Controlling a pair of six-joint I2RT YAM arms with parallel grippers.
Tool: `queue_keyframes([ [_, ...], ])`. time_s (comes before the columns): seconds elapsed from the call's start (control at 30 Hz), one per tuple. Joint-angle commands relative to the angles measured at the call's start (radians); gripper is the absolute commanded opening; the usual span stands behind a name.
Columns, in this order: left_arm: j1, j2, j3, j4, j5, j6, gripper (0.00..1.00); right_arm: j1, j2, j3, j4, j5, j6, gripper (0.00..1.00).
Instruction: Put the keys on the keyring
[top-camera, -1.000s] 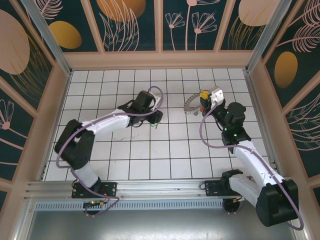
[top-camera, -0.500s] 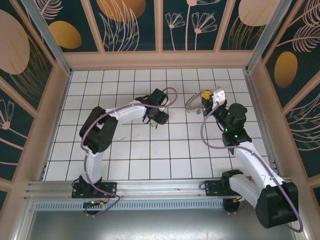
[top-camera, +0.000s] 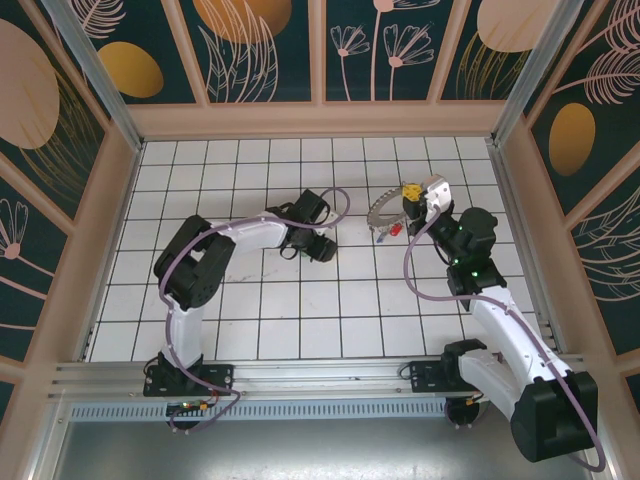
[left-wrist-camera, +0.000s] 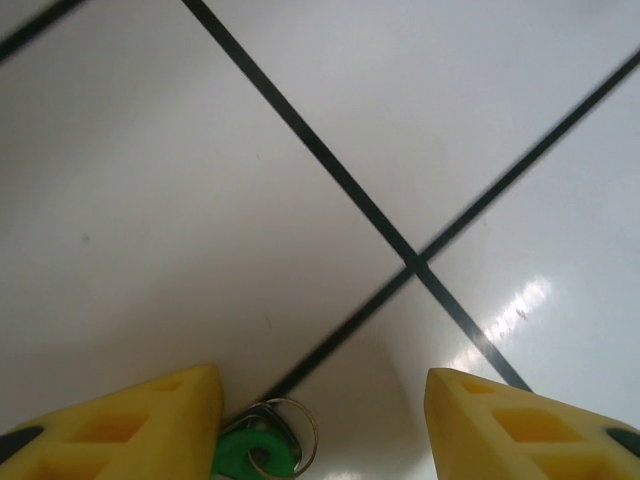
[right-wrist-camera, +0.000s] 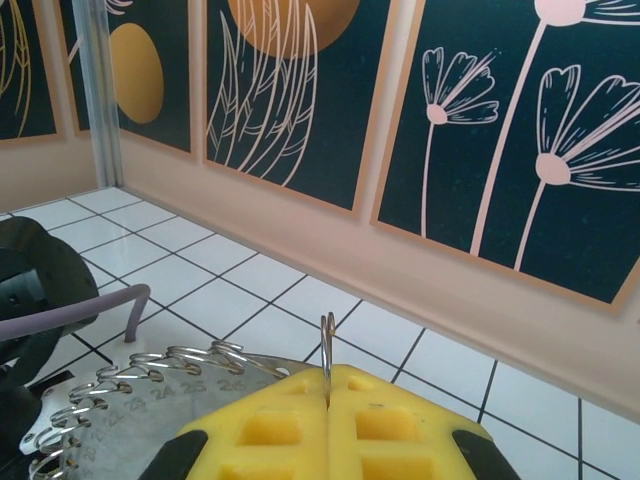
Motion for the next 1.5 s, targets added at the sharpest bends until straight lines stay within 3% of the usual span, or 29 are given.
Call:
queue_keyframes([
  [0.0, -0.007, -0.036, -0.086, -0.094, 0.063, -0.024, 0.55, -0.007, -0.026, 0.046, 0.023, -0.029, -0.008, 0.00],
  [0.1, -0.007, -0.075, -0.078, -0.109, 0.040, 0.000, 0.55, -0.007, -0.019, 0.049, 0.029, -0.029, -0.004, 0.00],
  [0.3, -0.006, -0.071, 0.097, -0.218, -0.036, 0.100, 0.55, -0.007, -0.004, 0.059, 0.037, -0.040, 0.010, 0.00],
  [0.47, -0.007, 0.008, 0.193, -0.331, -0.127, 0.192, 0.46, -0.006, -0.011, 0.068, 0.018, -0.040, 0.004, 0.00],
  [0.57, -0.008, 0.007, 0.188, -0.338, -0.086, 0.201, 0.45, -0.006, -0.027, 0.068, -0.007, -0.036, -0.008, 0.00],
  [1.47, -0.073, 0.124, 0.263, -0.438, -0.237, 0.189, 0.35, -0.032, -0.075, 0.031, 0.000, -0.049, -0.019, 0.00],
])
